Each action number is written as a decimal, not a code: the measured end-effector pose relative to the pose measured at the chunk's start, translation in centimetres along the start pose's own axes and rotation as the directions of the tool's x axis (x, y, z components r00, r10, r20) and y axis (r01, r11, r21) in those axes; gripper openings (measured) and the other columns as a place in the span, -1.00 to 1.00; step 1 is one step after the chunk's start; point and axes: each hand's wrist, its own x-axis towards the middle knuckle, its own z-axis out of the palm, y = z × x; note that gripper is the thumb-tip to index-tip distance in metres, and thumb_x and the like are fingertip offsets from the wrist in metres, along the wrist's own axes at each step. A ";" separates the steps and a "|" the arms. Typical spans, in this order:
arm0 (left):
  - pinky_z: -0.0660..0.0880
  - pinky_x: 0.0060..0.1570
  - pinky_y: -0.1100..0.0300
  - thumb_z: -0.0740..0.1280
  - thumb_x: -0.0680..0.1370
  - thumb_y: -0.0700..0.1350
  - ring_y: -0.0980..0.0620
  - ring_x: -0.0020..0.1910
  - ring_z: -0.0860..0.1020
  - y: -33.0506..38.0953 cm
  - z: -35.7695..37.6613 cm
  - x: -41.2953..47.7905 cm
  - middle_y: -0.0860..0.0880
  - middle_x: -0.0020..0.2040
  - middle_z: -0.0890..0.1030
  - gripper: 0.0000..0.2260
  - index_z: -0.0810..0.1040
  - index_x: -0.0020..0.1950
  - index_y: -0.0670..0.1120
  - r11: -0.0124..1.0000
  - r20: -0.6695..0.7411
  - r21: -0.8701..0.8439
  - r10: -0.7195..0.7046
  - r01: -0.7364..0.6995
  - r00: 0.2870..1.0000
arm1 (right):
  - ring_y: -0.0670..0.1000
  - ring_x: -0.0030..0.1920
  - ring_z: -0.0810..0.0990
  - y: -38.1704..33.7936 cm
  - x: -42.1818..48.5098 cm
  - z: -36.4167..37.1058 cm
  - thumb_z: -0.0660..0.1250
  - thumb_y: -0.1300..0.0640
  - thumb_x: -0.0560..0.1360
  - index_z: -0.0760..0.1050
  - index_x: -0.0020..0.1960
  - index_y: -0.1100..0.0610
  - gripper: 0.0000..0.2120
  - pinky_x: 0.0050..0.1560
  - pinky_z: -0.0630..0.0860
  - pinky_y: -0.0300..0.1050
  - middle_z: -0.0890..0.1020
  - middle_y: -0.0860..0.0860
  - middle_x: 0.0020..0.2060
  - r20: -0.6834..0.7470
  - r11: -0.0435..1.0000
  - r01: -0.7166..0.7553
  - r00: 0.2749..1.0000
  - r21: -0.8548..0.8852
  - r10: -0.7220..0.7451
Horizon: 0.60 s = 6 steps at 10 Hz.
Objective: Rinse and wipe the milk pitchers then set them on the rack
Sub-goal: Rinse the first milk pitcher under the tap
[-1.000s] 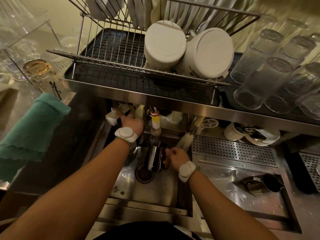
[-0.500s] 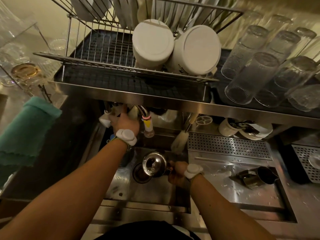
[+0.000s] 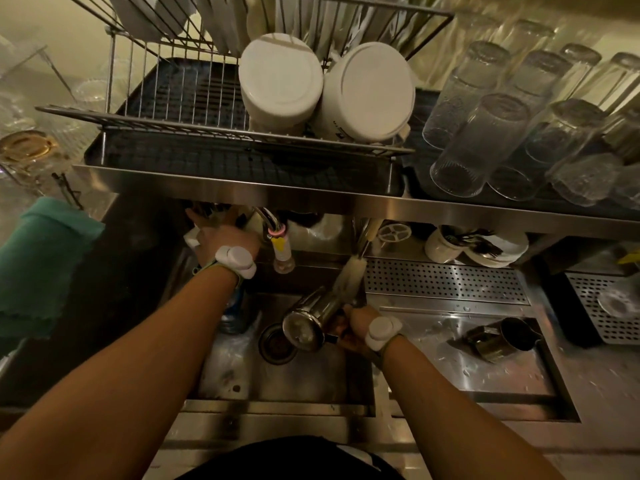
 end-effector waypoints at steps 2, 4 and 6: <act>0.36 0.31 -0.17 0.14 0.51 0.23 -0.27 0.43 0.32 -1.8 -1.0 -1.3 -0.19 0.53 0.24 -0.48 0.35 0.43 0.08 0.971 -0.064 -0.238 -0.048 0.032 0.997 | 0.36 0.20 0.61 -0.3 -1.5 -1.6 0.18 0.05 0.67 0.51 0.25 0.39 -0.60 0.26 0.53 0.28 0.61 0.38 0.19 -0.034 0.988 0.122 0.992 -0.094 -0.125; 0.33 0.32 -0.22 0.21 0.57 0.10 -0.25 0.42 0.33 -2.6 -0.7 -0.8 -0.21 0.48 0.33 -0.49 0.34 0.48 -0.07 0.976 -0.038 -0.204 -0.080 0.070 0.996 | 0.30 -0.03 0.66 0.6 -3.8 -5.3 0.23 0.26 0.63 0.55 0.18 0.32 -0.79 0.00 0.64 0.25 0.63 0.34 0.02 -0.059 0.966 0.196 0.980 0.167 -0.188; 0.38 0.32 -0.18 0.27 0.57 -0.12 -0.32 0.27 0.46 -1.6 -2.3 -1.9 -0.31 0.30 0.49 -0.63 0.46 0.34 -0.24 0.998 -0.045 -0.026 0.060 -0.061 0.997 | 0.09 -0.22 0.69 1.8 -4.3 -10.3 0.36 0.14 0.57 0.62 -0.09 0.16 -0.87 -0.28 0.64 -0.07 0.71 0.13 -0.20 -0.208 0.935 0.260 0.955 0.241 -0.212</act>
